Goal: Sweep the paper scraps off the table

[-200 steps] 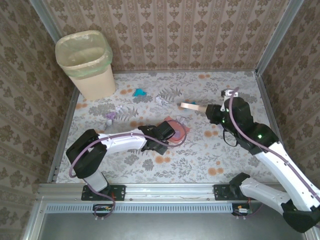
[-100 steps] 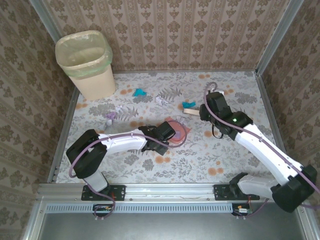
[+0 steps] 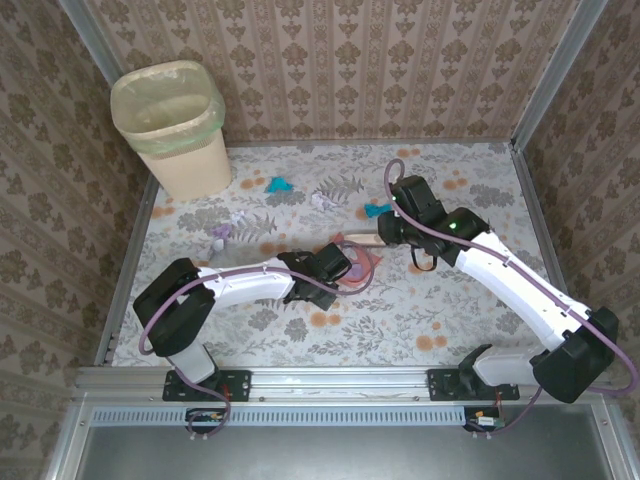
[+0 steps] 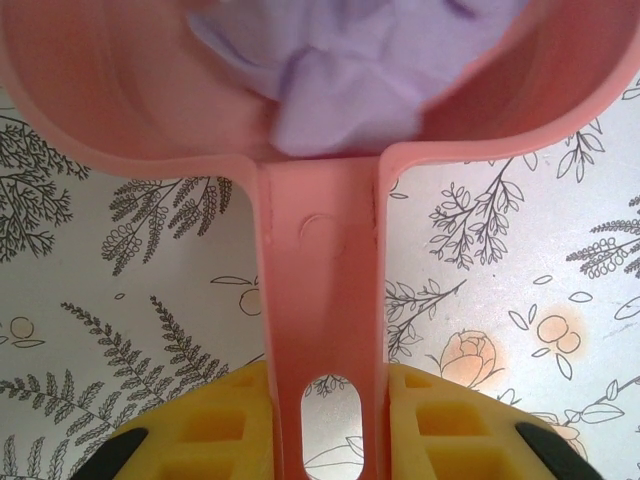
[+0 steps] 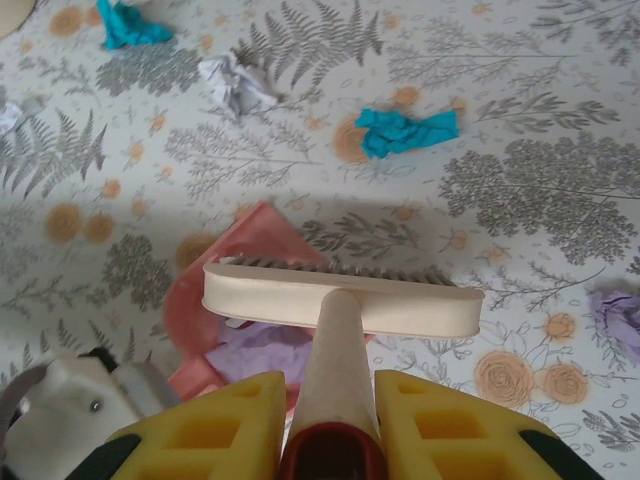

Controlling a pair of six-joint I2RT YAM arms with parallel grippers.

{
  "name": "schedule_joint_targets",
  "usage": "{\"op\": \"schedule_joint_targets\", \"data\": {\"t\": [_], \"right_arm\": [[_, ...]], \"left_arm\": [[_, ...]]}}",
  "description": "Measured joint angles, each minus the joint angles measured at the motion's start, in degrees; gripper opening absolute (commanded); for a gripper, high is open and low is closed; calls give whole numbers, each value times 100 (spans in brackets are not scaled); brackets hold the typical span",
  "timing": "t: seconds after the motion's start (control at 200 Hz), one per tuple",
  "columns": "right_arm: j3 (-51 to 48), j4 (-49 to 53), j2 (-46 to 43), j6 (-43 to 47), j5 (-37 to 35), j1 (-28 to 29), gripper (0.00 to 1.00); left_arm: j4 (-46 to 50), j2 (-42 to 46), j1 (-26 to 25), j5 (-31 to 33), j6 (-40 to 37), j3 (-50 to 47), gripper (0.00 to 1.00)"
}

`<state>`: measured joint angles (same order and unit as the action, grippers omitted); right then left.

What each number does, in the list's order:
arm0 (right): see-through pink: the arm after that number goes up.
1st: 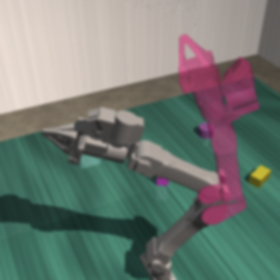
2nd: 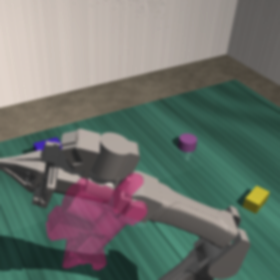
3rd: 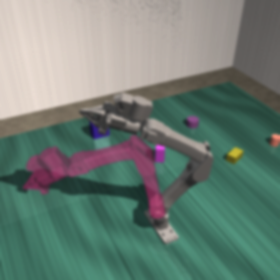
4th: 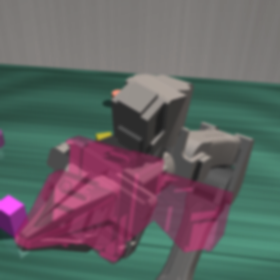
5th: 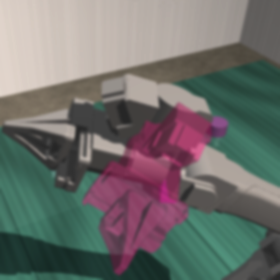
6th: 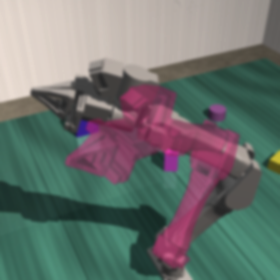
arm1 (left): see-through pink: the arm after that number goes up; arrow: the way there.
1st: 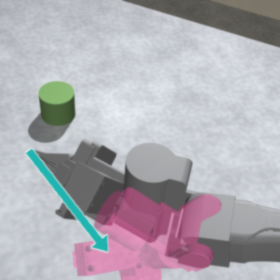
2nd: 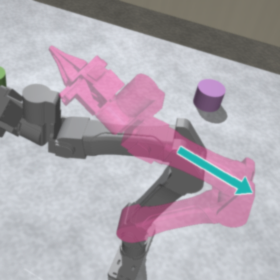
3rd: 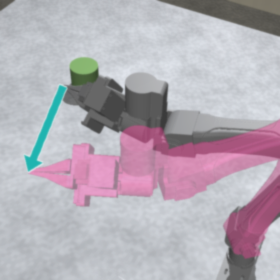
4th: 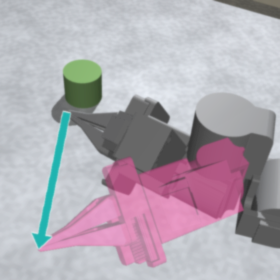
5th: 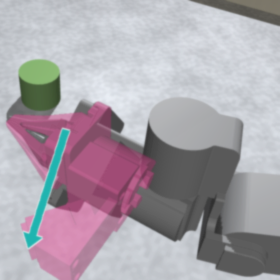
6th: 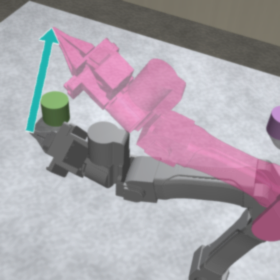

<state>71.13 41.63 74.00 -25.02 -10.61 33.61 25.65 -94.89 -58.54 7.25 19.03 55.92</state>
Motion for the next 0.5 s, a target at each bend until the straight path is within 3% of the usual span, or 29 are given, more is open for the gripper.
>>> {"op": "schedule_joint_targets", "data": {"t": [0.5], "right_arm": [[-247, -48, -1187, -133, -280, -57, 0]], "left_arm": [[-127, 37, -59, 83, 52, -79, 0]]}}
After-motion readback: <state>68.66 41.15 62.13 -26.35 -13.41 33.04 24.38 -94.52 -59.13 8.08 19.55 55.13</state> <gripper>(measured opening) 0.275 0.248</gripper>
